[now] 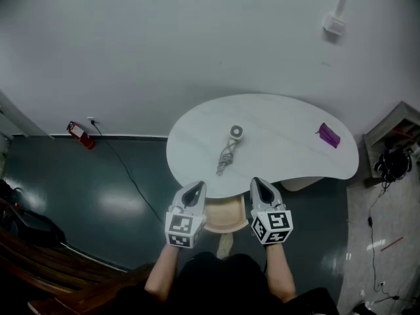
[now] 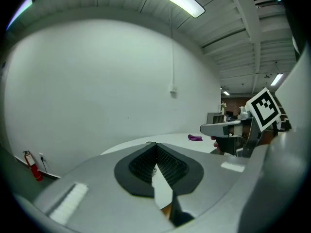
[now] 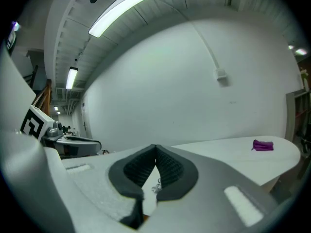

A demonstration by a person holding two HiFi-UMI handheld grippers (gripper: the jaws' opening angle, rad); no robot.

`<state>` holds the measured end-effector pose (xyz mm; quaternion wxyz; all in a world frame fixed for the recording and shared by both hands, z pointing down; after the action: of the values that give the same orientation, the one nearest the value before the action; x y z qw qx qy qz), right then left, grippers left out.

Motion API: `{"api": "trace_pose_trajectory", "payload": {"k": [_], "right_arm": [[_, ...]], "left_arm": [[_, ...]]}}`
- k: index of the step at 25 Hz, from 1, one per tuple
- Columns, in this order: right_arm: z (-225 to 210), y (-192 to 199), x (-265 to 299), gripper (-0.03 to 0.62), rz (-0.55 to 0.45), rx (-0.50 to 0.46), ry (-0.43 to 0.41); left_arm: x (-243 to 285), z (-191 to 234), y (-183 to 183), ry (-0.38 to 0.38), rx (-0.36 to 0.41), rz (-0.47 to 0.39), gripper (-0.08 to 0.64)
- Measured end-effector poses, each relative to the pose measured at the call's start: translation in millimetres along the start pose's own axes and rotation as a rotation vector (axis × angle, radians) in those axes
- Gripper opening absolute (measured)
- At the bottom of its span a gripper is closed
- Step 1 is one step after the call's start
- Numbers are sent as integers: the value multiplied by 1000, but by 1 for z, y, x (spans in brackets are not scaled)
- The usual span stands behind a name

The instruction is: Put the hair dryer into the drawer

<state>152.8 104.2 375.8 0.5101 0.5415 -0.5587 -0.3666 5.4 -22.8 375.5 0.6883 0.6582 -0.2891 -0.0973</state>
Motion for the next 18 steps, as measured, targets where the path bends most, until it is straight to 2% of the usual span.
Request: {"api": "trace_pose_trajectory", "payload": {"k": [5, 11, 18], "right_arm": [[-26, 7, 24, 2, 33, 18, -29], [-50, 26, 52, 3, 79, 60, -27], [-74, 59, 98, 3, 150, 100, 0]], "left_arm": [[26, 1, 7, -37, -10, 30, 6], [57, 10, 22, -46, -27, 75, 6], [101, 35, 59, -45, -45, 150, 6]]}}
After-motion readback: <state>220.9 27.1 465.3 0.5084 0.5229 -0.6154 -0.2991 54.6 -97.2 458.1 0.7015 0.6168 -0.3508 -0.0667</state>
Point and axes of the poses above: the fingertips, and each gripper's own axes: x forward along the fingers, z to its left, y out of its underside, the point moved 4 cm from there along -x, backward along the fingers, and after that the axes turned 13 degrees about -y, right-handed, at the moved point
